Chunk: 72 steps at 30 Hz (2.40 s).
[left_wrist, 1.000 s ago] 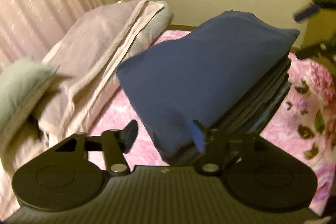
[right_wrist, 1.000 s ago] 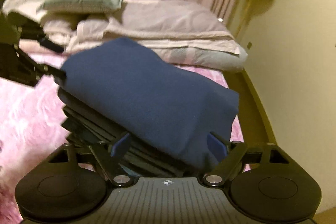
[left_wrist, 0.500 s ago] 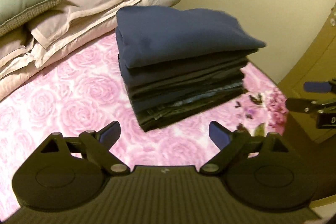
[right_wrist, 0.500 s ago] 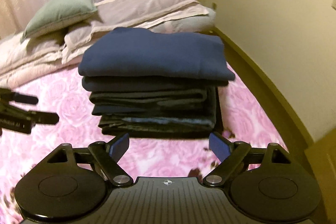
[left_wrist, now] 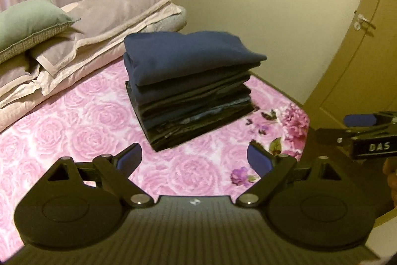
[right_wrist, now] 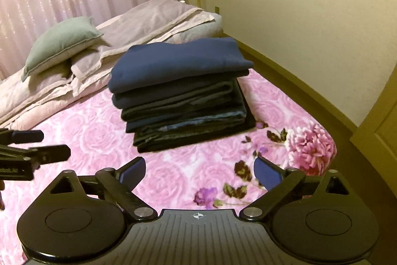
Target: Fold clothes
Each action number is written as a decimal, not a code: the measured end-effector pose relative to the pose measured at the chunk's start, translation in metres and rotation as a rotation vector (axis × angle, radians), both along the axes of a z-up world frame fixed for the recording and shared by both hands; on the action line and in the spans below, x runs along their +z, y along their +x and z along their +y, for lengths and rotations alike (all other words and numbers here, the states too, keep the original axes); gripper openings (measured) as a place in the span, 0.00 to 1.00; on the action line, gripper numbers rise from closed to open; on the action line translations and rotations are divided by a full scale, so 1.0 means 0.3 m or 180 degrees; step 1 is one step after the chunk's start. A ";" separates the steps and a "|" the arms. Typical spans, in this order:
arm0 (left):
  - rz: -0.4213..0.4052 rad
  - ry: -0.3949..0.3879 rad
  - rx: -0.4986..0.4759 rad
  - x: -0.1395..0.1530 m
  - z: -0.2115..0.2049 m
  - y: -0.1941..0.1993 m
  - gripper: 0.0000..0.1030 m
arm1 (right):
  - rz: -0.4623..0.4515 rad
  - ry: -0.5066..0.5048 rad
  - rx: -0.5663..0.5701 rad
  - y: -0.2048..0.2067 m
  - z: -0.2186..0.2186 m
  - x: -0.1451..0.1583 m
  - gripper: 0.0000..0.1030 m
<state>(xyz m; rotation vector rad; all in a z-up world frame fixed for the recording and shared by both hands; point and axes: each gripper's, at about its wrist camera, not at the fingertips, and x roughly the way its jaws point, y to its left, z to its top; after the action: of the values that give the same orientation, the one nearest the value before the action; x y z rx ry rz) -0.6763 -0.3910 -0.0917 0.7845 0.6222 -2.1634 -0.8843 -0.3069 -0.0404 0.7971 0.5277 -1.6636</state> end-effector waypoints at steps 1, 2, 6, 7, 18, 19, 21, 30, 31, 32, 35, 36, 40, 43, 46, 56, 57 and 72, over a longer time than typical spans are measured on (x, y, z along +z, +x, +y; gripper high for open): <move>0.0037 0.0013 0.0045 0.009 0.008 0.006 0.87 | 0.0017 -0.0016 0.0009 0.000 0.003 0.008 0.94; 0.0074 0.0033 0.0095 0.017 0.016 0.011 0.87 | 0.0034 -0.0033 0.0019 0.000 0.006 0.015 0.94; 0.0003 0.0089 0.0258 0.045 0.037 -0.021 0.87 | 0.0020 -0.0083 0.0050 -0.032 -0.007 0.044 0.94; -0.0102 0.0032 0.0283 0.052 0.045 -0.040 0.87 | 0.0022 -0.0080 0.0074 -0.042 -0.012 0.048 0.94; -0.0438 -0.0054 0.0600 0.075 0.094 -0.186 0.86 | 0.0022 0.0054 0.0203 -0.170 -0.031 0.049 0.96; -0.0424 -0.0012 0.0626 0.074 0.093 -0.187 0.86 | 0.0021 0.0064 0.0193 -0.179 -0.030 0.046 0.98; -0.0407 0.0027 0.0670 0.074 0.093 -0.189 0.86 | 0.0022 0.0071 0.0168 -0.195 -0.027 0.039 1.00; -0.0458 0.0052 0.0701 0.070 0.104 -0.236 0.86 | -0.0021 0.0142 0.0236 -0.206 -0.014 0.028 1.00; -0.0455 0.0050 0.0703 0.070 0.105 -0.238 0.87 | -0.0032 0.0148 0.0248 -0.204 -0.014 0.027 1.00; -0.0452 0.0048 0.0705 0.071 0.105 -0.241 0.87 | -0.0047 0.0154 0.0260 -0.201 -0.014 0.026 1.00; -0.0451 0.0030 0.0714 0.073 0.104 -0.248 0.87 | -0.0054 0.0146 0.0257 -0.195 -0.016 0.031 1.00; -0.0449 0.0026 0.0715 0.074 0.103 -0.248 0.87 | -0.0062 0.0145 0.0255 -0.194 -0.017 0.032 1.00; -0.0465 0.0013 0.0725 0.073 0.095 -0.251 0.87 | -0.0078 0.0158 0.0247 -0.191 -0.026 0.037 1.00; -0.0480 0.0035 0.0731 0.066 0.091 -0.248 0.87 | -0.0068 0.0168 0.0245 -0.187 -0.034 0.040 1.00; -0.0492 0.0046 0.0740 0.061 0.089 -0.242 0.87 | -0.0048 0.0180 0.0247 -0.179 -0.041 0.040 1.00; -0.0531 0.0039 0.0770 0.050 0.085 -0.237 0.87 | -0.0016 0.0192 0.0237 -0.164 -0.054 0.046 1.00; -0.0531 0.0038 0.0766 0.050 0.085 -0.237 0.87 | -0.0018 0.0188 0.0236 -0.164 -0.054 0.047 1.00; -0.0577 0.0025 0.0752 0.046 0.091 -0.250 0.87 | -0.0015 0.0153 0.0289 -0.162 -0.069 0.061 1.00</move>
<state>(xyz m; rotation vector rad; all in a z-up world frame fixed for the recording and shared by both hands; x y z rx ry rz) -0.7512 -0.3639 -0.0780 0.8551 0.5980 -1.8537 -0.9330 -0.3275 -0.0221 0.8003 0.5941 -1.5704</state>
